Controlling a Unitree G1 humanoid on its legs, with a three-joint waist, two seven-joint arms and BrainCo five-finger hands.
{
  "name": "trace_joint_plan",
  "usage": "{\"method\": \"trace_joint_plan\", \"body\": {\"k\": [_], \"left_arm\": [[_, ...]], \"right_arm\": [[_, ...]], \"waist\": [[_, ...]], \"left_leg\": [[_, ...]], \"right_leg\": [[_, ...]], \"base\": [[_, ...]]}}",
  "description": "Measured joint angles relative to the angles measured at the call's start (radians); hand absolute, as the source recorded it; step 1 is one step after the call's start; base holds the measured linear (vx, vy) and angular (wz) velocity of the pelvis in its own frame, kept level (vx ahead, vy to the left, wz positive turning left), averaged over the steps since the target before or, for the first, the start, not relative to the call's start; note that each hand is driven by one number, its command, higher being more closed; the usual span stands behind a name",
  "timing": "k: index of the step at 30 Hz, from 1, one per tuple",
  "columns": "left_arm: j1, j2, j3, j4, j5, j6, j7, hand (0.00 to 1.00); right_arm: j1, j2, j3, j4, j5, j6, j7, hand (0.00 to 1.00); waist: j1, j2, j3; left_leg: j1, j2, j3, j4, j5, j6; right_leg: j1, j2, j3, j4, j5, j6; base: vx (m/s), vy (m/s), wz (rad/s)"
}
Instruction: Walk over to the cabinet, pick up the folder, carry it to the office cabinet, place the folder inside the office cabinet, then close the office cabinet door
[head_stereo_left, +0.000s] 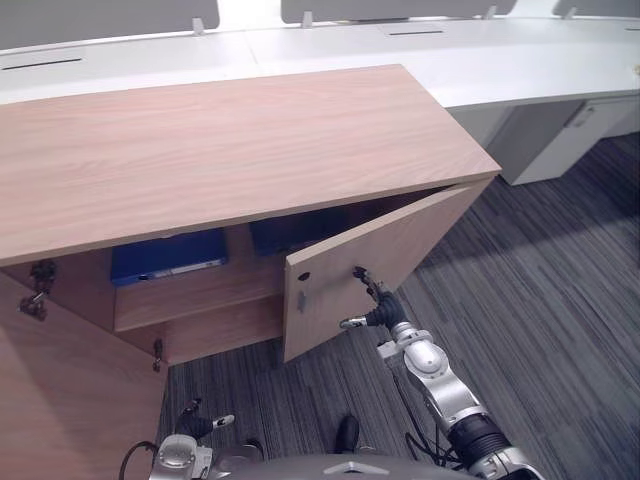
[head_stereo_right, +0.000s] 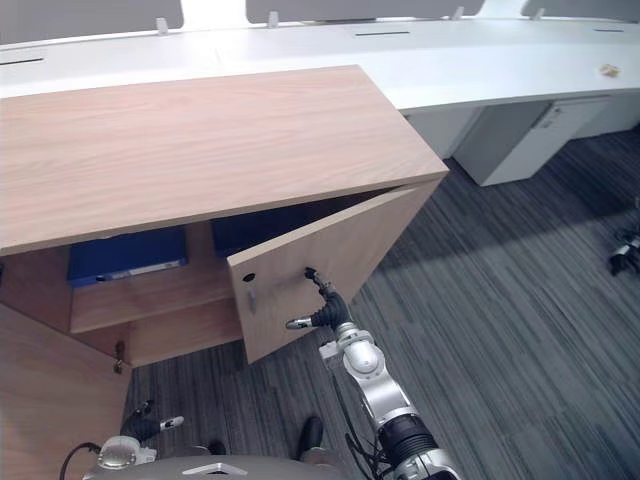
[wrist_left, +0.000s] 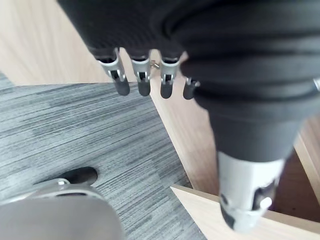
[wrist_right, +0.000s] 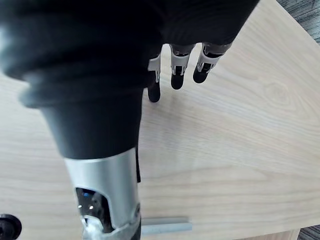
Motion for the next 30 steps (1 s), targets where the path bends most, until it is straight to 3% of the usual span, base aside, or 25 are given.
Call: {"method": "trace_joint_plan", "body": {"k": [6, 14, 21, 23, 25, 26, 27, 28, 30], "left_arm": [[0.040, -0.017, 0.049, 0.000, -0.031, 0.000, 0.015, 0.00], [0.057, -0.032, 0.084, 0.000, -0.032, 0.000, 0.017, 0.00], [0.058, -0.032, 0.066, 0.001, -0.032, 0.002, 0.017, 0.00], [0.053, -0.033, 0.047, 0.001, -0.033, 0.002, 0.019, 0.00], [0.047, -0.028, 0.031, 0.001, -0.050, 0.002, 0.021, 0.00], [0.035, -0.016, 0.026, 0.000, -0.056, 0.001, 0.021, 0.00], [0.034, -0.016, 0.026, 0.000, -0.057, 0.001, 0.021, 0.00], [0.028, -0.004, 0.026, -0.001, -0.074, 0.001, 0.026, 0.00], [0.032, -0.010, 0.029, -0.001, -0.092, 0.001, 0.030, 0.00]], "right_arm": [[0.010, 0.063, -0.073, 0.093, -0.002, 0.001, -0.016, 0.00], [0.163, 0.130, -0.199, 0.213, -0.053, 0.002, -0.054, 0.00], [0.224, 0.167, -0.295, 0.427, -0.130, 0.037, -0.093, 0.00], [0.225, 0.167, -0.318, 0.449, -0.130, 0.046, -0.095, 0.00], [0.222, 0.173, -0.335, 0.471, -0.130, 0.054, -0.095, 0.00], [0.229, 0.184, -0.348, 0.492, -0.129, 0.062, -0.096, 0.00], [0.230, 0.185, -0.348, 0.493, -0.128, 0.062, -0.096, 0.00], [0.229, 0.188, -0.355, 0.522, -0.126, 0.062, -0.096, 0.00], [0.222, 0.186, -0.365, 0.527, -0.124, 0.061, -0.097, 0.00]], "waist": [[0.004, -0.001, 0.000], [-0.004, -0.002, 0.000], [-0.019, 0.003, 0.004], [-0.031, 0.017, 0.016], [-0.034, 0.019, 0.018], [-0.045, 0.012, 0.024], [-0.046, 0.012, 0.024], [-0.048, -0.023, 0.026], [-0.027, -0.014, 0.028]], "left_leg": [[0.004, -0.012, -0.026, -0.044, 0.032, 0.002], [0.028, -0.015, -0.050, -0.079, 0.049, 0.001], [0.051, -0.021, -0.047, -0.094, 0.049, 0.002], [0.048, -0.025, -0.053, -0.085, 0.052, 0.005], [0.031, -0.027, -0.071, -0.069, 0.052, 0.006], [0.009, -0.035, -0.115, -0.046, 0.051, 0.007], [0.008, -0.035, -0.117, -0.044, 0.051, 0.007], [-0.012, -0.049, -0.162, -0.009, 0.041, -0.003], [-0.038, -0.033, -0.191, 0.015, 0.034, -0.015]], "right_leg": [[0.005, -0.012, -0.020, -0.004, 0.000, 0.000], [0.026, -0.014, -0.043, -0.001, -0.010, 0.006], [0.033, -0.020, -0.042, 0.015, -0.023, 0.013], [-0.009, -0.037, -0.030, 0.116, -0.069, 0.010], [-0.067, -0.037, 0.099, 0.233, -0.131, -0.015], [-0.082, -0.028, 0.222, 0.290, -0.203, -0.021], [-0.082, -0.028, 0.228, 0.292, -0.206, -0.022], [-0.080, -0.029, 0.294, 0.323, -0.253, 0.032], [-0.077, -0.015, 0.265, 0.313, -0.257, 0.031]], "base": [[-0.06, -0.005, 0.14], [0.00, 0.001, 0.08], [0.02, 0.013, 0.00], [-0.02, 0.055, 0.09], [-0.02, 0.058, 0.40], [-0.01, 0.019, 0.60], [-0.01, -0.040, 1.08], [-0.06, -0.112, 0.77], [-0.08, -0.131, 0.64]]}}
